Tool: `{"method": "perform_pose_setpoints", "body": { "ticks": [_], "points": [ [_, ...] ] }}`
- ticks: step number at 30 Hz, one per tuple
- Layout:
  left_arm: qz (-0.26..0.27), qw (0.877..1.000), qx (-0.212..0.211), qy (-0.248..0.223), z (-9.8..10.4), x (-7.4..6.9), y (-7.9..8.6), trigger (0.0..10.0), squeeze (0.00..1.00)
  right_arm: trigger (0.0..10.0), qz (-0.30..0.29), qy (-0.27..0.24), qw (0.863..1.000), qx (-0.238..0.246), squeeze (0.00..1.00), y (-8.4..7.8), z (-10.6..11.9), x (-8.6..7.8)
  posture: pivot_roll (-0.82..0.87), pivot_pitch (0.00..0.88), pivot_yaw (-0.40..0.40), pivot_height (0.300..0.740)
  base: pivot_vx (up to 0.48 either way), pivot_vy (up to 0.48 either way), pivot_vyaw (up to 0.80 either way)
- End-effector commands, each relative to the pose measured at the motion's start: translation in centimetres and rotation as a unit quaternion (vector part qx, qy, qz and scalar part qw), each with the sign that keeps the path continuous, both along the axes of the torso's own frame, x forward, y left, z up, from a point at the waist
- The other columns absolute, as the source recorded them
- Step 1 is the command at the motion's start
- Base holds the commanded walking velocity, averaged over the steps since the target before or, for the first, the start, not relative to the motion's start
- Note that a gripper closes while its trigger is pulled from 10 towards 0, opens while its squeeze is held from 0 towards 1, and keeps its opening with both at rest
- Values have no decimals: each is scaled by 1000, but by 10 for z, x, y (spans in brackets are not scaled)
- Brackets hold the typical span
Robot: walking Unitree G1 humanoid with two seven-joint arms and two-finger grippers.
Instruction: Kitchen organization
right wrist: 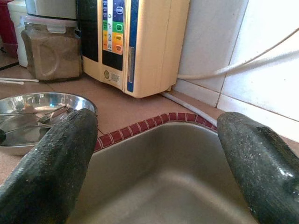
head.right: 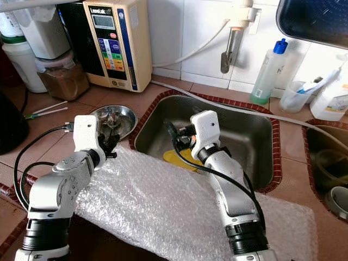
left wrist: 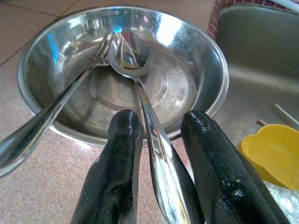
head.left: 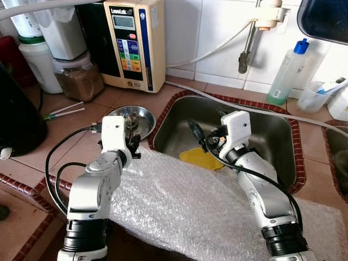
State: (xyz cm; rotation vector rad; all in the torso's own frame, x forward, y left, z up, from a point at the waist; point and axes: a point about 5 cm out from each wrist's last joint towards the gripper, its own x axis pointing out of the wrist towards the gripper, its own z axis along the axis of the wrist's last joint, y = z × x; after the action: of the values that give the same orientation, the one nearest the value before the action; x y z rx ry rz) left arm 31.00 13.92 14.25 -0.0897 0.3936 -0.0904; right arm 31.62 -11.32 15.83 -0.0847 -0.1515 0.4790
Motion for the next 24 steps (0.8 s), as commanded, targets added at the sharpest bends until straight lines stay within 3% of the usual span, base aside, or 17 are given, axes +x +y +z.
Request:
{"method": "perform_pose_setpoints", "body": {
  "ticks": [1,18,24],
  "points": [
    [3,1000,-1,4,2,1,1,0,0,10000,-4,-8,1000,4,0,-1,6,1,86,0,44,740,0,0,0],
    [20,1000,1,10,-1,0,4,0,0,10000,14,-1,1000,0,0,4,5,0,83,0,41,740,0,0,0],
    [45,999,6,-16,4,3,9,0,0,10000,11,-2,1000,2,0,3,5,1,83,0,40,740,0,0,0]
  ]
}}
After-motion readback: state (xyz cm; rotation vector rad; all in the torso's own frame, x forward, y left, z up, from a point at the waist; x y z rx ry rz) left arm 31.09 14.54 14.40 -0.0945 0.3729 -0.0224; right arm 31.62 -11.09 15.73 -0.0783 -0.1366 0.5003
